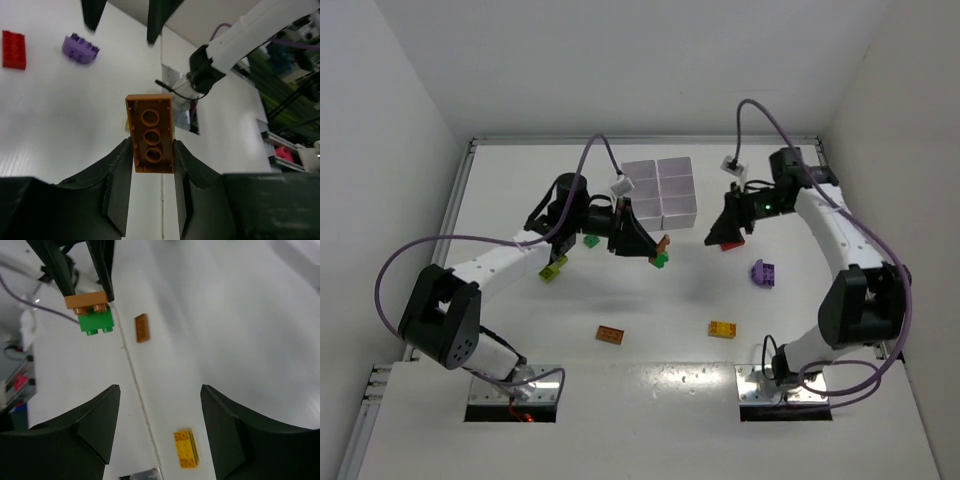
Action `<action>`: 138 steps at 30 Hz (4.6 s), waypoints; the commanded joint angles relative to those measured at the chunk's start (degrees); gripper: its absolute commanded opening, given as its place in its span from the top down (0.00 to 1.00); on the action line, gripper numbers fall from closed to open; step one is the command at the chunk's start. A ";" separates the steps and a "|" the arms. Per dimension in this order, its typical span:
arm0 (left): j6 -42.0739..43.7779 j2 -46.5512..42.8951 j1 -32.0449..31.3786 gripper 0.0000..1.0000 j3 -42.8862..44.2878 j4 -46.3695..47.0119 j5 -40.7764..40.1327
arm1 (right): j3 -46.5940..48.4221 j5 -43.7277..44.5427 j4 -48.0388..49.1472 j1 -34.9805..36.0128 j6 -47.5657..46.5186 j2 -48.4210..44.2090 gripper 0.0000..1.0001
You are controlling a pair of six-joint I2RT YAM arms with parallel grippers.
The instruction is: Sort the legos into containers by color
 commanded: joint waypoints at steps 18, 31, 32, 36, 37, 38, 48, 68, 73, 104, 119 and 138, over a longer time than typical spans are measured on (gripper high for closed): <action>-17.28 1.52 4.00 1.00 1.67 21.15 6.39 | 8.79 -10.85 13.48 18.64 15.06 8.76 0.20; -16.75 2.58 6.63 1.00 2.20 21.15 6.92 | 5.97 -14.10 3.45 19.27 0.72 5.24 0.20; -16.75 2.58 6.63 1.00 2.73 21.15 6.92 | 5.97 -14.10 4.66 19.27 1.42 5.24 0.20; -16.75 3.20 6.63 1.00 2.73 21.15 6.92 | 6.50 -13.58 9.15 19.27 5.99 5.85 0.19; -17.27 3.20 6.63 1.00 2.73 21.15 6.92 | 6.50 -13.58 10.20 19.27 8.26 5.86 0.19; -17.28 3.20 6.63 1.00 2.73 21.15 6.92 | 6.50 -12.88 11.08 19.27 9.24 6.56 0.19; -17.28 2.58 6.10 1.00 2.73 21.68 6.92 | 5.98 -8.92 16.89 20.85 14.96 8.23 0.15; -19.56 1.44 8.55 1.00 1.16 25.19 1.39 | 3.61 -8.21 25.43 23.66 22.09 8.06 0.98; -21.58 0.82 14.44 1.00 1.15 26.60 -4.05 | 1.31 -8.21 20.07 22.61 16.56 5.51 1.00; 16.32 -13.85 25.25 0.69 -3.68 -24.73 -34.81 | 5.66 15.66 38.50 32.71 24.25 17.00 1.00; 17.52 -7.36 33.79 0.10 5.01 -34.56 -35.52 | 33.57 29.92 41.85 36.93 30.78 46.99 1.00; 24.21 18.83 18.58 0.41 19.43 -37.91 -60.31 | 27.95 32.48 43.00 34.65 30.26 39.96 1.00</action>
